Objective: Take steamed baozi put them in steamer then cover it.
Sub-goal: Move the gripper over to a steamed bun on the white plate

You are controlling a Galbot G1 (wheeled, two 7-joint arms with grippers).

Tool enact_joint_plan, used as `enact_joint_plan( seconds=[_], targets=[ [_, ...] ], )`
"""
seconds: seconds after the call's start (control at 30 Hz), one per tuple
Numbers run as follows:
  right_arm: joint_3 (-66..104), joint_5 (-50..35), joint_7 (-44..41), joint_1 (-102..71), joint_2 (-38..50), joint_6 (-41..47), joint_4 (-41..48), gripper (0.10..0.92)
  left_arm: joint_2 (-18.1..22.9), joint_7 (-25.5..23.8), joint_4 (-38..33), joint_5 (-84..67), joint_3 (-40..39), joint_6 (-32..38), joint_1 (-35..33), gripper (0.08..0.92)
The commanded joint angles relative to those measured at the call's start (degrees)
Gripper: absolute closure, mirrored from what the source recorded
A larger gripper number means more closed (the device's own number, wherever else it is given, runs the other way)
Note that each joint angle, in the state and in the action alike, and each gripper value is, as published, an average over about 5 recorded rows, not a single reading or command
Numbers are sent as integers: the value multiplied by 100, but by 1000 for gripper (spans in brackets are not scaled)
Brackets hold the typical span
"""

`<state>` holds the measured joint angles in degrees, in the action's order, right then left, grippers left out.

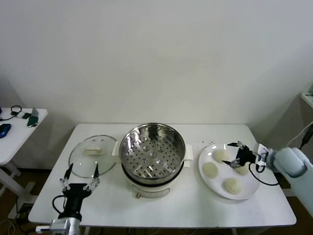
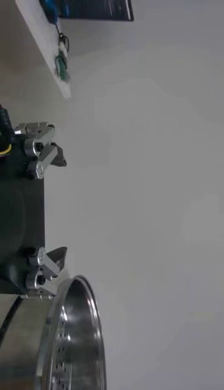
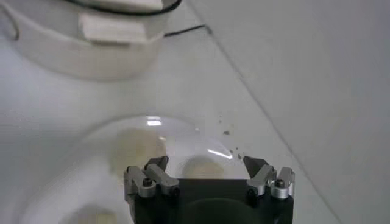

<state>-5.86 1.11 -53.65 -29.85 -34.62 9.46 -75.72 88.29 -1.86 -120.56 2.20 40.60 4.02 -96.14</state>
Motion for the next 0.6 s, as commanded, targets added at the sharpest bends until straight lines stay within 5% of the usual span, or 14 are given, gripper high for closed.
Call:
enact_joint_plan(
  seconds=[0.03,0.6],
  targets=[
    [-2994,601,-970,2757,61,-193,1391,203,-15,51,-45,1,-8,-44,-7,177],
    [-4302,702,-1023,3489,-1493,-209,2536,203,-130,107,69,-27,69,-129,43,177]
  ],
)
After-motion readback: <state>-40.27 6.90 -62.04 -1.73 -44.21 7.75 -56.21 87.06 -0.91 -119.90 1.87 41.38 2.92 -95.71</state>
